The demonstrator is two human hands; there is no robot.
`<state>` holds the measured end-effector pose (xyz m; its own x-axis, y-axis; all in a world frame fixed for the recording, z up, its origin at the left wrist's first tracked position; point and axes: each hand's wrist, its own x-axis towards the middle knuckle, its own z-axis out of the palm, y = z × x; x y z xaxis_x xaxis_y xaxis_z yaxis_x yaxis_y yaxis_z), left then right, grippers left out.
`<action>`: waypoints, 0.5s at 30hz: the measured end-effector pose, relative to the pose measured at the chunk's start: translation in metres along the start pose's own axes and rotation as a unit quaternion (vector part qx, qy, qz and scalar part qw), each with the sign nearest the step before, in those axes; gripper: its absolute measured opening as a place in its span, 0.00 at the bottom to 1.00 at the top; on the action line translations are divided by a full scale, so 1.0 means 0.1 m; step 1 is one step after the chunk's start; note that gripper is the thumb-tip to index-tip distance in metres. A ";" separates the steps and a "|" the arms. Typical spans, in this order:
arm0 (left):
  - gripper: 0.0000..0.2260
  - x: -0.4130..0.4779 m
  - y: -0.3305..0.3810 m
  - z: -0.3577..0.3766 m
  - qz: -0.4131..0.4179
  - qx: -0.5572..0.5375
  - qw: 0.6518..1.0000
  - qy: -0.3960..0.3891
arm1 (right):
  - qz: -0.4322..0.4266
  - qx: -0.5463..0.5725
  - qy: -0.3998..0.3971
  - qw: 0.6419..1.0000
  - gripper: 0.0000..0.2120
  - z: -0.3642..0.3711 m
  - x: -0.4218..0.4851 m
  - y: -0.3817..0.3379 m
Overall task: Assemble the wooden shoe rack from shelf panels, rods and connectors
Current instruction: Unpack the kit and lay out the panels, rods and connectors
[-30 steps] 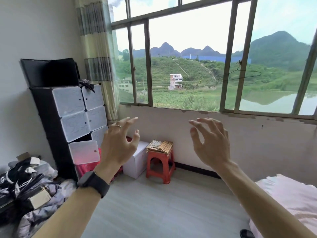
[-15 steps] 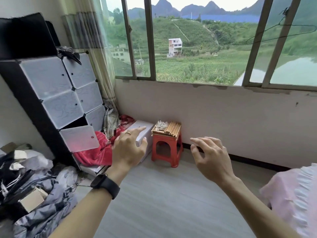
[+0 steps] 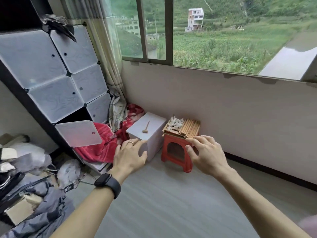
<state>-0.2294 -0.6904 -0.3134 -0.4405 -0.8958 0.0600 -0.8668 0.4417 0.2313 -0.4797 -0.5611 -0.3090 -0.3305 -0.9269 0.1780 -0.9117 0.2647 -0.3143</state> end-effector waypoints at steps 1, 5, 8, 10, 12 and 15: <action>0.23 0.20 -0.06 0.04 -0.010 -0.004 1.000 -0.009 | -0.003 -0.001 -0.010 1.000 0.21 0.07 0.21 0.01; 0.23 0.94 -0.33 0.26 -0.040 -0.014 0.998 -0.036 | -0.013 0.003 -0.049 0.999 0.21 0.42 1.00 0.03; 0.24 1.53 -0.57 0.49 -0.056 -0.020 0.995 -0.081 | -0.012 0.000 -0.089 0.996 0.22 0.75 1.59 0.05; 0.25 1.94 -0.73 0.64 -0.059 -0.021 0.993 -0.105 | -0.009 -0.005 -0.106 0.994 0.23 0.98 1.99 0.05; 0.25 2.37 -0.90 0.77 -0.064 -0.019 0.990 -0.122 | -0.002 -0.012 -0.122 0.992 0.24 1.19 2.41 0.02; 0.25 2.98 -1.13 0.90 -0.061 -0.024 0.986 -0.156 | 0.012 -0.019 -0.142 0.990 0.25 1.45 2.94 -0.02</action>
<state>-0.2841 -1.0031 -0.4091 -0.3907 -0.8800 -0.2702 -0.9088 0.3221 0.2650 -0.5397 -0.8732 -0.3914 -0.2755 -0.9560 -0.1012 -0.9142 0.2931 -0.2799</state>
